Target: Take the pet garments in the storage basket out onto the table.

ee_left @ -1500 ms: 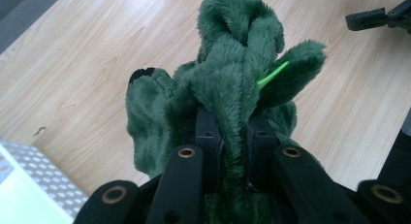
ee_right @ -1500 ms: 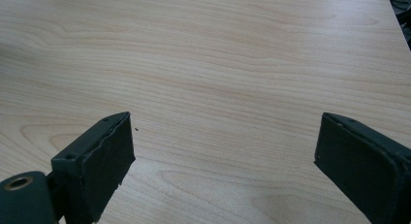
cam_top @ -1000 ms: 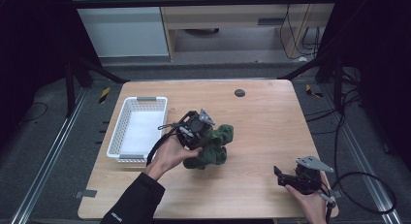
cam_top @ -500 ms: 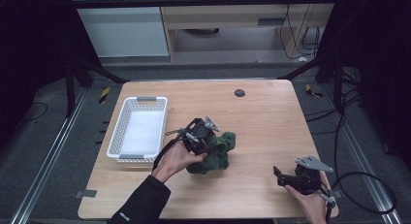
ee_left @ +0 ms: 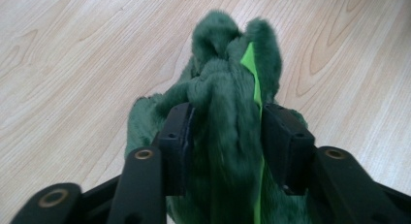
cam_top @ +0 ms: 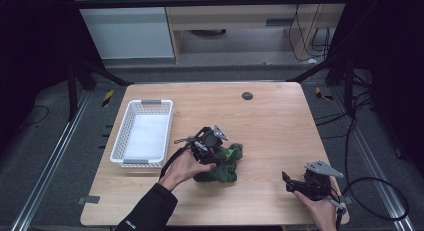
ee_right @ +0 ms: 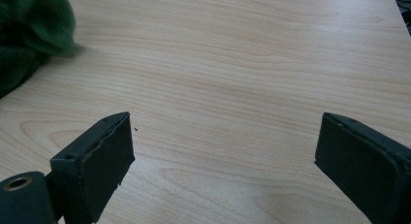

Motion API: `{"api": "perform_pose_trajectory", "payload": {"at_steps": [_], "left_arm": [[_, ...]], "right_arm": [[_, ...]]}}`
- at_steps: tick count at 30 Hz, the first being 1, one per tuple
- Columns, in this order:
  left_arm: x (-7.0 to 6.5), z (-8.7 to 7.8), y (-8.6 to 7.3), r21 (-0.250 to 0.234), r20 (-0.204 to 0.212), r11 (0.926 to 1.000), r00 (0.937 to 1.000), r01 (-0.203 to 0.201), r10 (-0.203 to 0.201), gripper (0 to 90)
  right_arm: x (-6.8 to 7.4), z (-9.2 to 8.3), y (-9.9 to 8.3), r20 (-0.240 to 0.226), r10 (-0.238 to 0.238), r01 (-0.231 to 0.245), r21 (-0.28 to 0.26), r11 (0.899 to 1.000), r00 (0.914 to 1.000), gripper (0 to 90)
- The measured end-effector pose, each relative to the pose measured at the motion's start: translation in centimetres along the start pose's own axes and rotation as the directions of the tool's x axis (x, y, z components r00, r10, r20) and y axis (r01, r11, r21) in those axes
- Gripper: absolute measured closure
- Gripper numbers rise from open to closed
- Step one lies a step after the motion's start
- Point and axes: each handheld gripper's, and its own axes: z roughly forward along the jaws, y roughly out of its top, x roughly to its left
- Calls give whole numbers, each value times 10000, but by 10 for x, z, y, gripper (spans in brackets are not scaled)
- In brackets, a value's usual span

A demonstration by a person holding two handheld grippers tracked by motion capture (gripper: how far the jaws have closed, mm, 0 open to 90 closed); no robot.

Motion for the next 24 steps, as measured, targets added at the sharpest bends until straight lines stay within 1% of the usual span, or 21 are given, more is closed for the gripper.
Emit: {"api": "perform_pose_trajectory", "payload": {"at_steps": [6, 9, 13, 14, 18, 19, 20, 24], "left_arm": [[-1, 0, -3, -28, -48, 10000, 10000, -41, 40, 468], [-1, -4, -4, -119, -79, 9999, 10000, -61, 60, 435], [-1, -13, -6, -482, -124, 9988, 9999, 5, -11, 383], [-1, -17, -6, -629, -188, 9980, 9998, 24, -36, 370], [-1, -30, -11, -1048, -230, 9945, 9997, 65, -89, 314], [-1, -30, -11, -1048, -230, 9945, 9997, 65, -89, 299], [-1, -36, -14, -1334, -230, 9910, 9996, 141, -173, 289], [-3, -44, -23, -1791, -305, 9836, 9991, 221, -280, 274]], "right_arm": [[0, 0, 0, 1, -12, 12, 6, 10000, 10000, 66], [0, 0, 0, 1, -12, 12, 7, 10000, 10000, 66], [0, 0, 0, 6, -2, 2, 4, 10000, 10000, 66], [0, 0, 0, 17, -11, 11, 7, 10000, 10000, 66], [0, 0, 0, 32, 3, -3, 3, 10000, 10000, 63], [0, 0, 0, 36, -1, 1, -2, 10000, 10000, 62], [0, 0, 0, 54, -12, 12, -8, 10000, 10000, 61], [0, 0, -1, 82, -20, 20, -18, 10000, 10000, 56]]}}
